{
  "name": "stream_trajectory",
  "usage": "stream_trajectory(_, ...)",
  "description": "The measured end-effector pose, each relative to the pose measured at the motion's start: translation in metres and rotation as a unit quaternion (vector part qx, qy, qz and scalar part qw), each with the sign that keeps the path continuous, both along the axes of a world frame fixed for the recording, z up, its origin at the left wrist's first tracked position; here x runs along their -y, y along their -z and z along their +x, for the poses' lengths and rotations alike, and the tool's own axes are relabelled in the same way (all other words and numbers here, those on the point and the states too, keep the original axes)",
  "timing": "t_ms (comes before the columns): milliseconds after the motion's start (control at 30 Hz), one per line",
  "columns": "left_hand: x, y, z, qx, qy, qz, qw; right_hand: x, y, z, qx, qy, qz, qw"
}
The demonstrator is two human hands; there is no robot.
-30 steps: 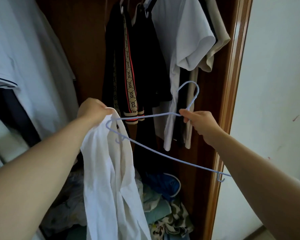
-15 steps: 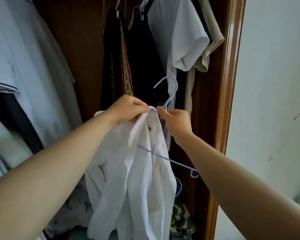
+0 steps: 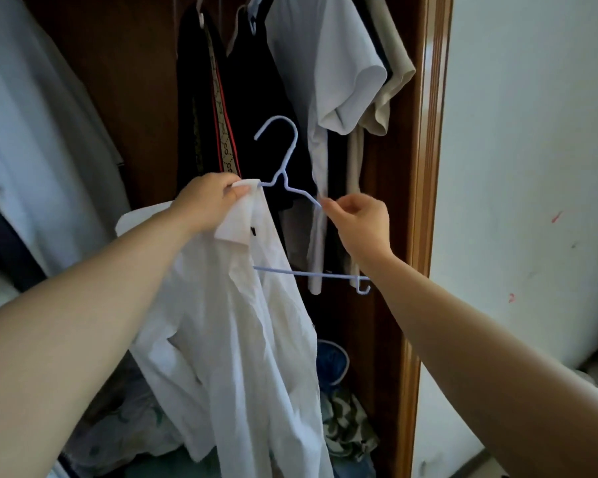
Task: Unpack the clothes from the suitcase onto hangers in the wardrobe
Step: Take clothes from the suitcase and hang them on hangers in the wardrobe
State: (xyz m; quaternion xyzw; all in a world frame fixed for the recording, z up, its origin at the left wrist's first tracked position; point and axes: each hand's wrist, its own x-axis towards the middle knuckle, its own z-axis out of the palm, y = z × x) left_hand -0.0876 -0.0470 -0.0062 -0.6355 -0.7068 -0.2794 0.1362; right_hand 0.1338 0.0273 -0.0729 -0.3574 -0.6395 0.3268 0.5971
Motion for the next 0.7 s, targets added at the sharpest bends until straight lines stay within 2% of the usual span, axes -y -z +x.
stream_trajectory(100, -0.002, -0.009, -0.005, 0.008, -0.014, 0.012, 1.000, 0.003, 0.012, 0.009, 0.063, -0.099, -0.102, 0.988)
stream_trajectory(167, -0.004, -0.014, -0.004, 0.018, -0.017, 0.022, 0.999, 0.004, 0.020, 0.007, 0.146, -0.166, -0.196, 0.956)
stream_trajectory(233, -0.004, -0.019, 0.000, 0.026, -0.009, 0.034, 0.999, -0.002, 0.032, 0.001, 0.189, -0.192, -0.282, 0.921)
stream_trajectory(333, -0.004, -0.025, 0.005, 0.038, 0.012, 0.047, 0.998, -0.008, 0.050, -0.009, 0.257, -0.177, -0.273, 0.910)
stream_trajectory(400, -0.002, -0.030, 0.009, 0.035, 0.035, 0.053, 0.997, -0.007, 0.057, -0.017, 0.269, -0.165, -0.261, 0.912)
stream_trajectory(500, 0.005, -0.035, 0.013, 0.041, 0.072, 0.053, 0.995, -0.012, 0.068, -0.028, 0.201, -0.261, -0.273, 0.904)
stream_trajectory(533, 0.009, -0.036, 0.012, 0.044, 0.080, 0.052, 0.994, -0.014, 0.069, -0.031, 0.205, -0.279, -0.274, 0.897)
stream_trajectory(633, 0.016, -0.036, 0.009, 0.059, 0.103, 0.053, 0.992, -0.020, 0.082, -0.035, 0.231, -0.273, -0.257, 0.898)
stream_trajectory(700, 0.023, -0.037, 0.002, 0.060, 0.103, 0.051, 0.992, -0.022, 0.086, -0.032, 0.191, -0.268, -0.267, 0.906)
